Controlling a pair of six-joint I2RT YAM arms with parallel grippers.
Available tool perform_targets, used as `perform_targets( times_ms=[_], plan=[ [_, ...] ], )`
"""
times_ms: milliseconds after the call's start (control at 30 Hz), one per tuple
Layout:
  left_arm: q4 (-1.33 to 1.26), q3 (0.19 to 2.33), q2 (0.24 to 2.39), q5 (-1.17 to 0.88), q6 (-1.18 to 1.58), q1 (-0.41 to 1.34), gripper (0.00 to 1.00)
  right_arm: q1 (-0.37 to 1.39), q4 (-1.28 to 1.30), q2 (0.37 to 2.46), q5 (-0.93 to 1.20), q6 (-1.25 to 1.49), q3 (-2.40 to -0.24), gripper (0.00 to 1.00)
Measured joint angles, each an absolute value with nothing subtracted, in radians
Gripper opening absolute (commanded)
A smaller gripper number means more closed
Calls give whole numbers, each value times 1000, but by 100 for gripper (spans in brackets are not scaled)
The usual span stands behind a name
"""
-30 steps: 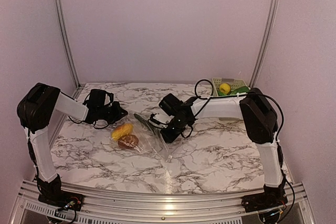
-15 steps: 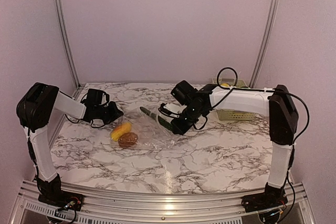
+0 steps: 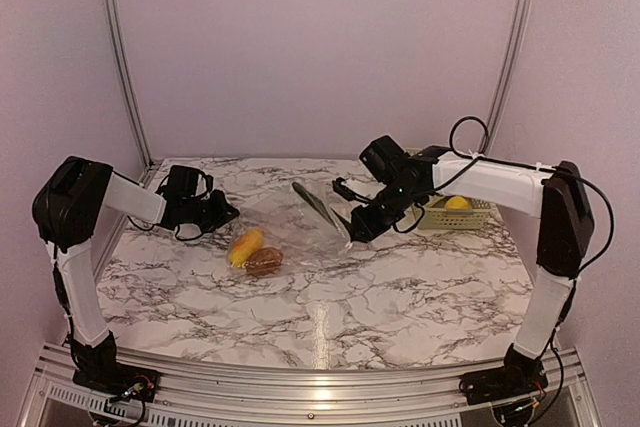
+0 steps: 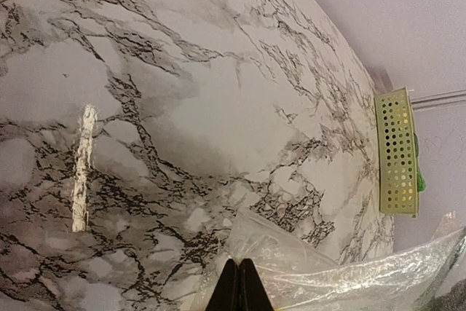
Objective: Open the zip-top bag and remove the fake food
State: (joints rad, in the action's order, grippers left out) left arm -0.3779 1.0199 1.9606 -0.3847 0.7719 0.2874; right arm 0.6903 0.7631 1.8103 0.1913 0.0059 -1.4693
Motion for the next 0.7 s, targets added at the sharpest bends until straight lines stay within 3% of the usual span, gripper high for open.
perform_targets(
  times_ms=[300, 500, 700],
  plan=[
    [-353, 1056, 1965, -324, 692, 303, 0, 732, 806, 2142, 374, 105, -1727, 0],
    [-293, 1065, 1955, -245, 591, 312, 0, 715, 892, 2065, 421, 121, -1726, 0],
    [-234, 1075, 1941, -160, 526, 306, 0, 668, 953, 1856, 408, 115, -1571, 0]
  ],
)
